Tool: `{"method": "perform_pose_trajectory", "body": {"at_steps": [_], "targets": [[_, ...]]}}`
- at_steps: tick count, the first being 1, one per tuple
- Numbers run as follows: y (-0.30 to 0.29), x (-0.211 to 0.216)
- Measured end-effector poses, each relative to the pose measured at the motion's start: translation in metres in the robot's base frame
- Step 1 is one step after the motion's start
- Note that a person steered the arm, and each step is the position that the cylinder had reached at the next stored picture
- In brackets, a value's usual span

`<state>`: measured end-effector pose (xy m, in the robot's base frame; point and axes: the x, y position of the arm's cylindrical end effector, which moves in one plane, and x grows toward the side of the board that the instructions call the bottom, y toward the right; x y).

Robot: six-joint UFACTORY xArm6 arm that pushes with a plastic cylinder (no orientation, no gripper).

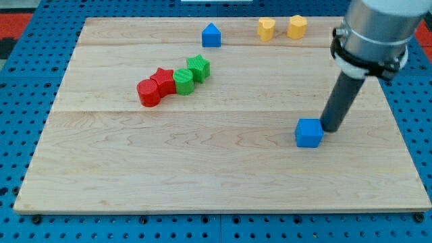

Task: Go to the right side of the triangle

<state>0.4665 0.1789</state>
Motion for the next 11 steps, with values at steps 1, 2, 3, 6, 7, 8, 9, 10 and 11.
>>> {"method": "perform_pose_trajectory", "body": {"at_steps": [1, 2, 3, 6, 7, 8, 9, 10, 11], "targets": [[-0.045, -0.006], [-0.022, 0.034], [0.008, 0.038], [-0.143, -0.110], [-0.145, -0.143], [-0.155, -0.182], [-0.148, -0.189], [-0.150, -0.221], [-0.158, -0.273]]}}
